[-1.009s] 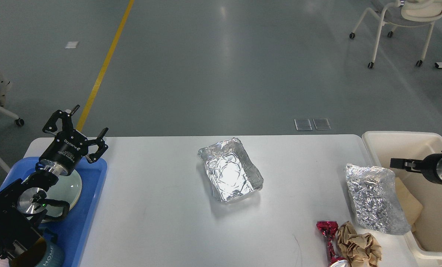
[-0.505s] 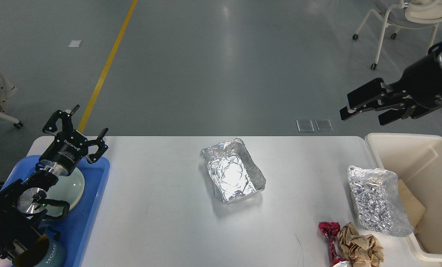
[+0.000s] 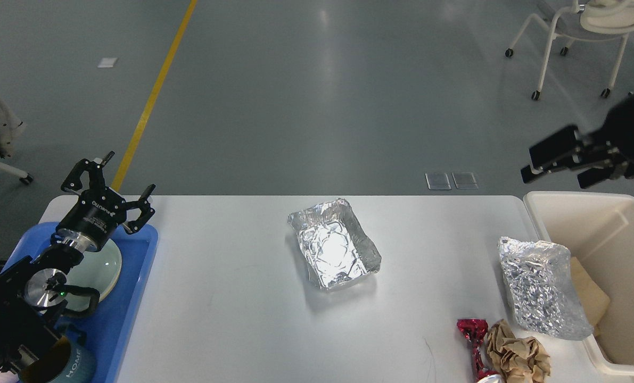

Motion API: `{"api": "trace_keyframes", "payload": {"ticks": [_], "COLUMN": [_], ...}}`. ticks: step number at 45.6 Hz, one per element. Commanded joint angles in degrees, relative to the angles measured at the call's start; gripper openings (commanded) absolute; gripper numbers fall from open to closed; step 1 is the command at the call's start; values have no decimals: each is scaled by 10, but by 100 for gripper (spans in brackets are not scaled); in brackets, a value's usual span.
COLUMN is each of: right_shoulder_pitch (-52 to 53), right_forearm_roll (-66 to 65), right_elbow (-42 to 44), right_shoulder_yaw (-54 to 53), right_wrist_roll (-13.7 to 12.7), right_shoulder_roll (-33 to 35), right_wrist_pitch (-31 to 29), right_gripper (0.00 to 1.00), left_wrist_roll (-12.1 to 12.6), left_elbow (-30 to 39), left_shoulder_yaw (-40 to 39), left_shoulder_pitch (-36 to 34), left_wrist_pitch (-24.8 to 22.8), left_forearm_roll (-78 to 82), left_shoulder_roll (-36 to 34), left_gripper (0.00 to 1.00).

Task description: Tidy desktop

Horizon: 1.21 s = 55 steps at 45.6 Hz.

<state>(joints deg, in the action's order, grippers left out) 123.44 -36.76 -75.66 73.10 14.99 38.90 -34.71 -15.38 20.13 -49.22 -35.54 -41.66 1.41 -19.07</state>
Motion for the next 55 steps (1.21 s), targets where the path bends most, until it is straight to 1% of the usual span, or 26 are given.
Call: {"api": "trace_keyframes", "payload": {"ticks": [1,4,11,17,19,22,27,40,44,45,46,49,50,52,53,55], "right_shoulder_pitch": [-250,-340,-479,-576,-601,-624,-632,-699,-709,-712,-716,-728,-731,-733,-736,-743], "right_forearm_roll": [-35,-3,106,120,121,120,121,124,125,125,125,125,125,125,124,124], "right_elbow": [131,201,323,408,425,442,454,521,531,531,531,532,533,538,540,544], "right_shoulder_yaw": [12,5,-30,-95,-111,-125,-135,-135,-139,-140,-140,-138,-138,-138,-137,-137], "right_wrist_roll": [-1,-1,1,7,7,7,7,7,7,7,7,8,7,7,7,7], "right_shoulder_roll": [-6,-19,-52,-81,-83,-88,-103,-132,-138,-139,-139,-142,-143,-148,-151,-156], "right_wrist_pitch": [143,184,203,237,239,246,248,274,292,299,304,314,316,317,317,317], "right_gripper": [100,100,100,100,100,100,100,100,99,96,91,72,65,44,36,28], "left_wrist_roll": [0,0,0,0,0,0,0,0,0,0,0,0,0,0,0,0], "left_elbow": [0,0,0,0,0,0,0,0,0,0,0,0,0,0,0,0], "left_shoulder_yaw": [0,0,0,0,0,0,0,0,0,0,0,0,0,0,0,0], "left_shoulder_pitch": [0,-1,0,0,0,0,0,0,0,0,-1,0,-1,0,0,0], "left_wrist_pitch": [0,0,0,0,1,0,0,1,0,0,0,0,0,0,0,0], "left_forearm_roll": [0,0,0,0,0,0,0,0,0,0,0,0,0,0,0,0], "left_shoulder_roll": [0,0,0,0,0,0,0,0,0,0,0,0,0,0,0,0], "left_gripper": [100,100,100,100,100,100,100,100,100,100,100,100,100,100,100,100]}}
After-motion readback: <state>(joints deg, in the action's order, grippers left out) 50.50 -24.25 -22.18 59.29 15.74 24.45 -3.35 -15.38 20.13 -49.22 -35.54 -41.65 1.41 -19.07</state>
